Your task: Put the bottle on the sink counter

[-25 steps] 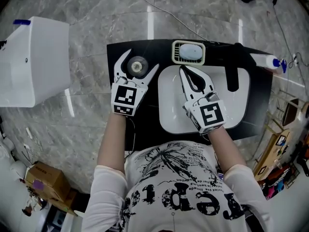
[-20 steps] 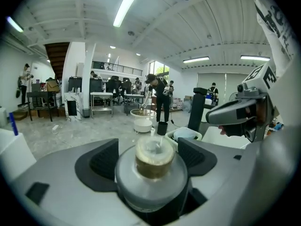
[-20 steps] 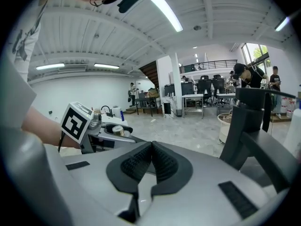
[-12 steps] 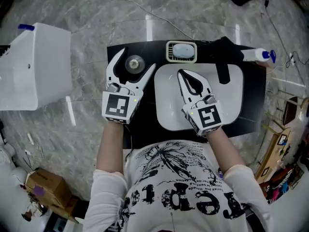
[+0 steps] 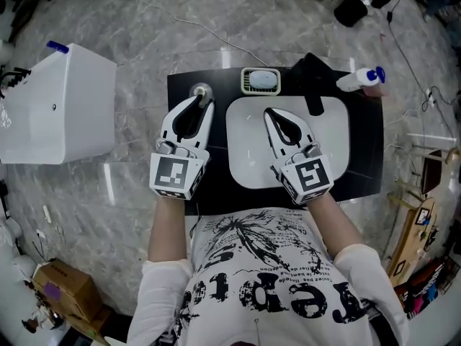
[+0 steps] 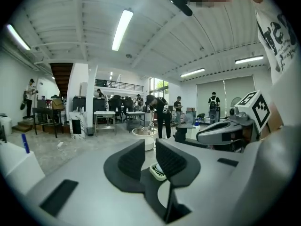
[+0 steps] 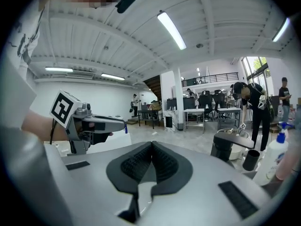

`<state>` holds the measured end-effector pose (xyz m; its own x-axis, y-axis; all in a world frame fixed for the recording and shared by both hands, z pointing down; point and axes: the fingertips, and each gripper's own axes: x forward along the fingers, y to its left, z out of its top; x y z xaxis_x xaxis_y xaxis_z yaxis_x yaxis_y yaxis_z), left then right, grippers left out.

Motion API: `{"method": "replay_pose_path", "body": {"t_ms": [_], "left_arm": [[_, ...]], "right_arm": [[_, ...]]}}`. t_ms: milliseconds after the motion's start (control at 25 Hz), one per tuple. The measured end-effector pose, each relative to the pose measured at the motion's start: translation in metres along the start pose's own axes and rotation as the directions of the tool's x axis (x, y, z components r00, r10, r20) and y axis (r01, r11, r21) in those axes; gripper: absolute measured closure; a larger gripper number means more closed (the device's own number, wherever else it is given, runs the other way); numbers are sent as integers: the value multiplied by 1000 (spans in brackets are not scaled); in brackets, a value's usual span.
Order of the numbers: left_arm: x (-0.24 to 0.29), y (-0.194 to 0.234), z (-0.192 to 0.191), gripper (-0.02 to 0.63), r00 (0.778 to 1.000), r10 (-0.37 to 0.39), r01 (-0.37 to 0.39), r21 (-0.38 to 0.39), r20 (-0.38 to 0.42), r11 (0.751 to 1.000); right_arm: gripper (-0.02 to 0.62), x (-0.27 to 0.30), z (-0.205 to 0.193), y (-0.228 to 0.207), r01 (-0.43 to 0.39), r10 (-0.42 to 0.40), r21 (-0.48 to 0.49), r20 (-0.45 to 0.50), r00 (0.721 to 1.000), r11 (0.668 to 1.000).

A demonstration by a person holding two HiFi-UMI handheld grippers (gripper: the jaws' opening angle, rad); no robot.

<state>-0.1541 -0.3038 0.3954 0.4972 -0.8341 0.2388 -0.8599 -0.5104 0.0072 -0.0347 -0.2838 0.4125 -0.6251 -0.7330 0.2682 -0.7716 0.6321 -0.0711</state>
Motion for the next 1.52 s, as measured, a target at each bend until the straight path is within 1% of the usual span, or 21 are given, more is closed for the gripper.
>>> {"method": "replay_pose_path", "body": {"t_ms": [80,200,400,600,760,960,1040,1120,1400,1520], "left_arm": [[-15,-9,11,555,1000,13,-13,-5,14,1000],[-39,-29,27,590,999,16,-15,-1,37,1000],[-67,-58,44,592,998,-2,1,22,61,1000],[-85,-73,48,591,997,-1,-1,31,73,1000],[-89,-80,51,592,996,-14,9,48,87,999],[-87,-81,53,592,993,-26,24,24,117,999],[-90,-80,54,592,993,-23,20,27,117,999],[-92,-79,56,592,992,-21,17,33,121,999],[-94,-81,63,591,990,-21,15,46,138,999],[-96,-85,63,592,991,-24,17,50,135,999]], "right_arm": [[581,-14,12,3,-1,2,-13,19,1000,1000],[581,-36,31,10,-7,9,-42,49,999,999],[581,-62,54,26,-41,49,-91,90,995,995],[583,-77,60,41,-66,78,-125,93,993,990],[583,-81,60,45,-58,70,-121,96,993,991],[583,-84,61,39,-37,47,-120,83,995,992],[583,-85,61,37,-28,37,-112,80,996,993],[583,-87,63,37,-20,30,-124,82,996,992],[583,-89,67,41,-32,48,-154,99,994,988],[583,-92,67,41,-33,48,-149,102,994,988]]}}
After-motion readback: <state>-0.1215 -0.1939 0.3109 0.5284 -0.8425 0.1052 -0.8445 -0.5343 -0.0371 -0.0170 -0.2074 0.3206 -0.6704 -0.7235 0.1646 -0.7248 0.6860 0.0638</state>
